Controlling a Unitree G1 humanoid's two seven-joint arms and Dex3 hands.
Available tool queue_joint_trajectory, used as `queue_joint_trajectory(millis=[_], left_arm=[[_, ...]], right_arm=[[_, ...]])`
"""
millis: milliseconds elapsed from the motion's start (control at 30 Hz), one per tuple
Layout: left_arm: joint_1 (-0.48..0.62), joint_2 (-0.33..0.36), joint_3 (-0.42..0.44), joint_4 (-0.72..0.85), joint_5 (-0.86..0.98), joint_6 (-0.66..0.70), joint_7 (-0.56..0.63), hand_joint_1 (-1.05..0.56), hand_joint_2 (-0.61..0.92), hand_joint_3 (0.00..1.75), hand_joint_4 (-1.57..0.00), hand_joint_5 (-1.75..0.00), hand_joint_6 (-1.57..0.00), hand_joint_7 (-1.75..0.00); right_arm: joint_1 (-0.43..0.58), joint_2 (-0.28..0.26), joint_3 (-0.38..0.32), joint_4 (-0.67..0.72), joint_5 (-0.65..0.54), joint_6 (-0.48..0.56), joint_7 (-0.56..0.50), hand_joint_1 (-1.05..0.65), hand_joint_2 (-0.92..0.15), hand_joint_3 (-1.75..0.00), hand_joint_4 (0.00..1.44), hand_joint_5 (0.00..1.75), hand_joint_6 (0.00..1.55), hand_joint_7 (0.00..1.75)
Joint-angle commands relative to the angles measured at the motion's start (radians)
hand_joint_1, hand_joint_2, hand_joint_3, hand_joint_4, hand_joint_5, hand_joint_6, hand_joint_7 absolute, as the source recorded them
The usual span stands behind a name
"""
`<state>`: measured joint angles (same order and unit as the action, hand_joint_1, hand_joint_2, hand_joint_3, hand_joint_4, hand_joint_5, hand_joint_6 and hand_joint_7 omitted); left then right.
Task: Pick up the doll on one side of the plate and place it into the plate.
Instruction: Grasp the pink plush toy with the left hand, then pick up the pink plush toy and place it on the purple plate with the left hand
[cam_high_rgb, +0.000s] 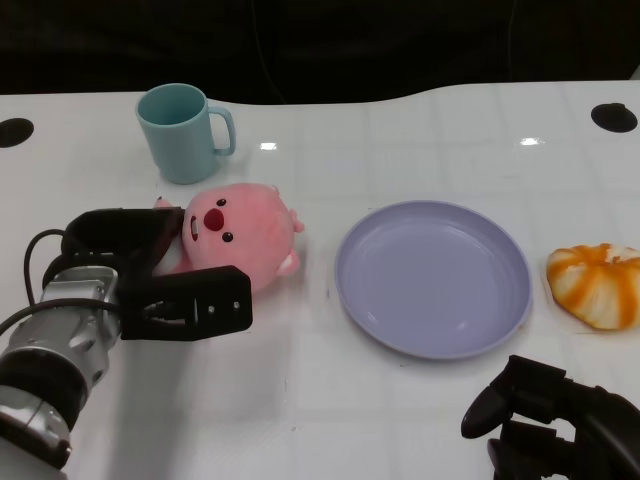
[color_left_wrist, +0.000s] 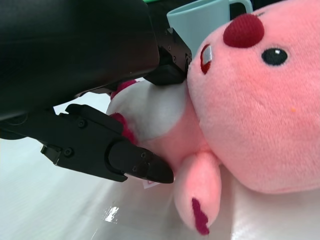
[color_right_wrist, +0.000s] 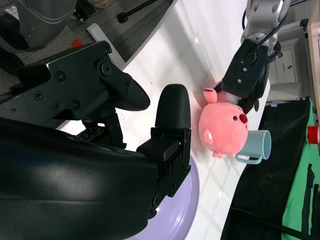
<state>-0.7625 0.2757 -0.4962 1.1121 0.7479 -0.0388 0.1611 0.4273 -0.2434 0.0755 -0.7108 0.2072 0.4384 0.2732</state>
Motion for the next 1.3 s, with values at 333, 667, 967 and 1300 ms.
queue_joint_trajectory(millis=[333,667,967,1300], left_arm=[[0.045,-0.012,-0.048,0.09,-0.003,-0.066,0.12,-0.3,0.92,0.32,-0.73,-1.74,-0.59,-1.55],[0.069,0.014,0.003,0.047,-0.051,-0.133,0.255,-0.22,0.89,0.32,-0.84,-1.75,-0.6,-1.75],[0.08,0.024,0.089,-0.029,-0.148,-0.168,0.226,-0.18,0.69,0.72,-0.86,-1.75,-0.66,-1.75],[0.141,0.057,0.131,-0.224,-0.174,-0.193,0.192,-0.17,0.53,1.03,-0.9,-1.75,-0.73,-1.75]], right_arm=[[0.008,-0.007,-0.002,-0.009,0.002,0.006,-0.003,-0.12,-0.64,-1.07,0.66,1.75,0.5,1.43],[0.014,-0.003,-0.004,-0.024,0.007,0.031,-0.014,-0.12,-0.65,-1.07,0.66,1.75,0.49,1.43],[-0.005,-0.003,-0.007,-0.004,0.007,0.029,-0.011,-0.12,-0.66,-1.05,0.65,1.75,0.49,1.43],[-0.001,-0.003,-0.001,-0.002,-0.003,0.024,-0.014,-0.11,-0.65,-1.06,0.66,1.75,0.49,1.44]])
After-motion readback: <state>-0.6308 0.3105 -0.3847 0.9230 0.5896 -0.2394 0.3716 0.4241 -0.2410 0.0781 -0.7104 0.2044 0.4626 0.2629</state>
